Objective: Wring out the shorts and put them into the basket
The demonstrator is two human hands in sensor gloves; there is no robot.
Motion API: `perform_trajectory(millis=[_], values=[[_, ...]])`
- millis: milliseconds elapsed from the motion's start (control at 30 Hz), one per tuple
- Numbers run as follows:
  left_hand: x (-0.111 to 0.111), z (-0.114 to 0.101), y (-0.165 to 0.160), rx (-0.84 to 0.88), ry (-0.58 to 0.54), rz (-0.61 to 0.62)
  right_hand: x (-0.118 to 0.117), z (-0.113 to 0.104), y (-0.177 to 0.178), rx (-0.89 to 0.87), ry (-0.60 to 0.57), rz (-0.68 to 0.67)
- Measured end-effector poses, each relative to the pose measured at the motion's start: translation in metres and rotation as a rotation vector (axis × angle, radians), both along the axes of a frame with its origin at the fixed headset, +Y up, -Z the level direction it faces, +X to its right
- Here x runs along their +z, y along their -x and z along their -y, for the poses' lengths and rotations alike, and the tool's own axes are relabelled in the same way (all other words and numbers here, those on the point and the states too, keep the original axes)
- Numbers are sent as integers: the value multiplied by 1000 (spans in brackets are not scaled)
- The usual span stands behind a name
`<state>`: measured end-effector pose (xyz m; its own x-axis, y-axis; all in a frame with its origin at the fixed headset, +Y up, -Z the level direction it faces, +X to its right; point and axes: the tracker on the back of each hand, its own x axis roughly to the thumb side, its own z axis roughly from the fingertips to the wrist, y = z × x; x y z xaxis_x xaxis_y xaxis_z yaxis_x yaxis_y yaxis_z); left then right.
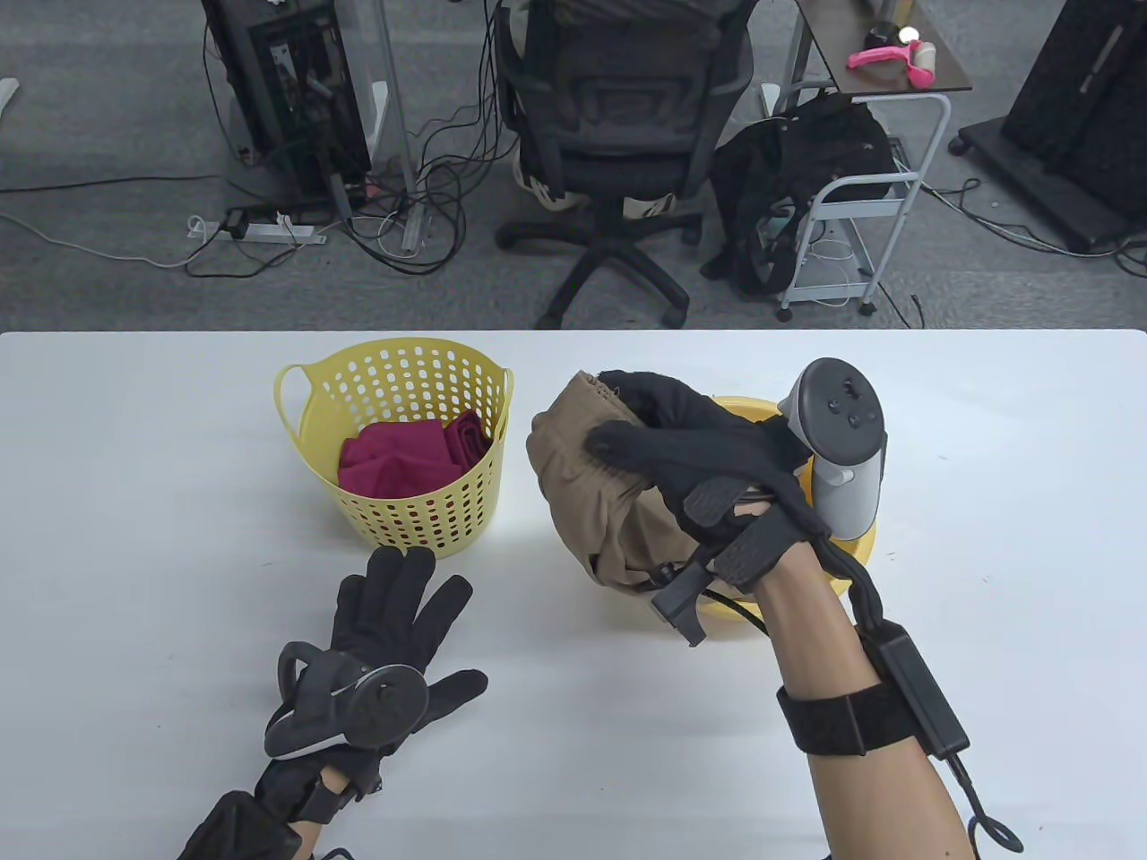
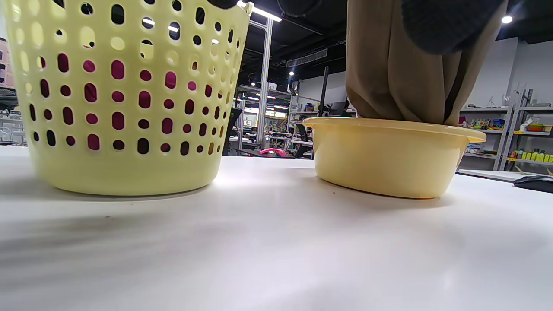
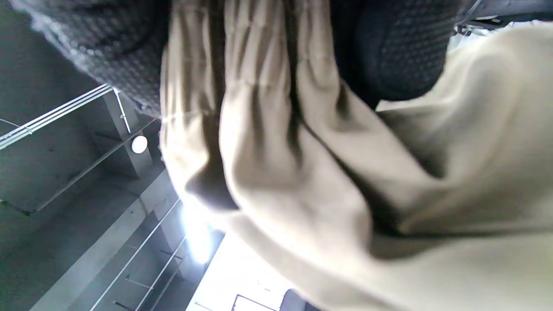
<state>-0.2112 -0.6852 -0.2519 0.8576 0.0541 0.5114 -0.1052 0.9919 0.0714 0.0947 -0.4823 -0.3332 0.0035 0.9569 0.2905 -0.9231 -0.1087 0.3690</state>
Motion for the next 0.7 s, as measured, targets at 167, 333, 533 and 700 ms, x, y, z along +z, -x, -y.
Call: perform_trajectory(millis=[167, 333, 533, 700], values=[[0, 0, 0, 2, -3, -2, 1, -7, 10, -50, 4, -35], [0, -1, 0, 2, -3, -2, 3, -13, 20, -68, -2, -58], [0, -1, 0, 4, -6, 0, 5, -22, 31, -121, -1, -98], [1, -2, 1, 6, -12, 0, 6, -25, 37, -129, -4, -110]])
